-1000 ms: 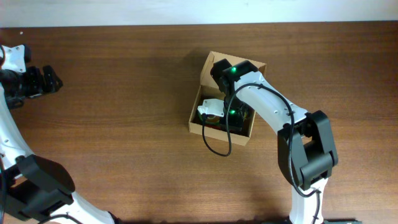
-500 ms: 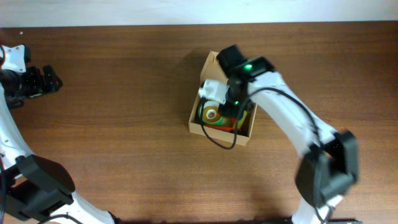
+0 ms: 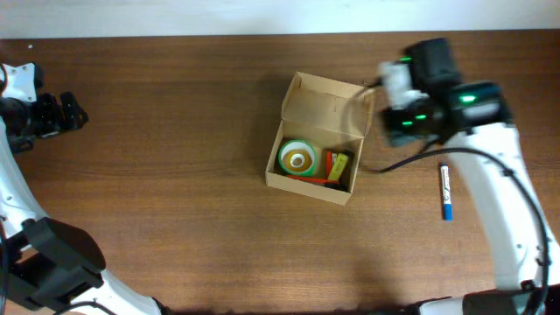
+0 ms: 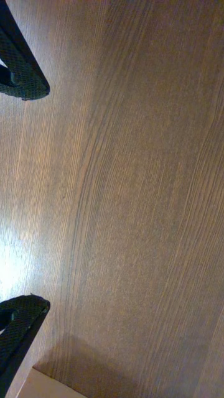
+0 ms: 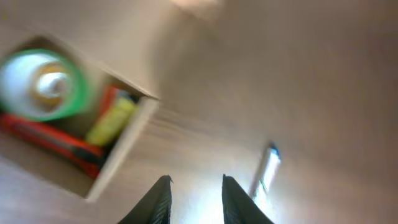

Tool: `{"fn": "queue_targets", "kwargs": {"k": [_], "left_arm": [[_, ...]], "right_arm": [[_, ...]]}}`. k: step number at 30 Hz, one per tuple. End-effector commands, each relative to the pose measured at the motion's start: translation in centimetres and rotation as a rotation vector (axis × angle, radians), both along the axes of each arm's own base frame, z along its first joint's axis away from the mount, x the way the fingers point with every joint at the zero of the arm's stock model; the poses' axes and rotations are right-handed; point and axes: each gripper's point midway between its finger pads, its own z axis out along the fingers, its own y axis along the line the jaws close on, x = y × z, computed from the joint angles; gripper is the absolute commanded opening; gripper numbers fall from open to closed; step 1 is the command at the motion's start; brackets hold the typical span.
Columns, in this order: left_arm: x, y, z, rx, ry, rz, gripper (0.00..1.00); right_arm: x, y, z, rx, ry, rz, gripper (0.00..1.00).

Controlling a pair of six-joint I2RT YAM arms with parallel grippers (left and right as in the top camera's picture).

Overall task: Pack container
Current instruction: 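Move the right gripper to the blue-capped whiteboard marker and grasp it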

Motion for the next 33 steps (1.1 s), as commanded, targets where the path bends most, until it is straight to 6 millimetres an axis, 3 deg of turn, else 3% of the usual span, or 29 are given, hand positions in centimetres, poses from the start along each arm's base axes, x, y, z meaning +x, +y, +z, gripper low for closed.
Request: {"fn": "queue_targets", "kwargs": {"k": [1,8,12,19,25,33], "left_arm": [[0.0,-0.2,0.0,-0.005,-0.005,-0.015,1.0],[0.0,-0.2,0.0,-0.005,-0.005,-0.015,1.0],[0.0,-0.2,0.0,-0.005,-0.005,-0.015,1.0],[0.0,-0.2,0.0,-0.005,-0.005,-0.015,1.0],[0.0,-0.2,0.0,-0.005,-0.005,-0.015,1.0],[0.0,-0.2,0.0,-0.005,-0.005,-0.015,1.0]], "right_arm": [[-1.9,-4.1,-0.3,0.071,0.035,-0.222,0.3],[-4.8,-10.0,-4.6,0.138,0.149,-0.413,0.45],[-5.7,-11.4,-7.8,0.139,0.196,-0.442,0.59],[-5.4,-11.4,-12.6,0.108,0.18,-0.348,0.58],[-5.2,-12.4,-15.4,0.037,0.162,-0.298,0.5],[-6.1,-13.3,-20.2,-0.016,0.308,-0.276,0.47]]}}
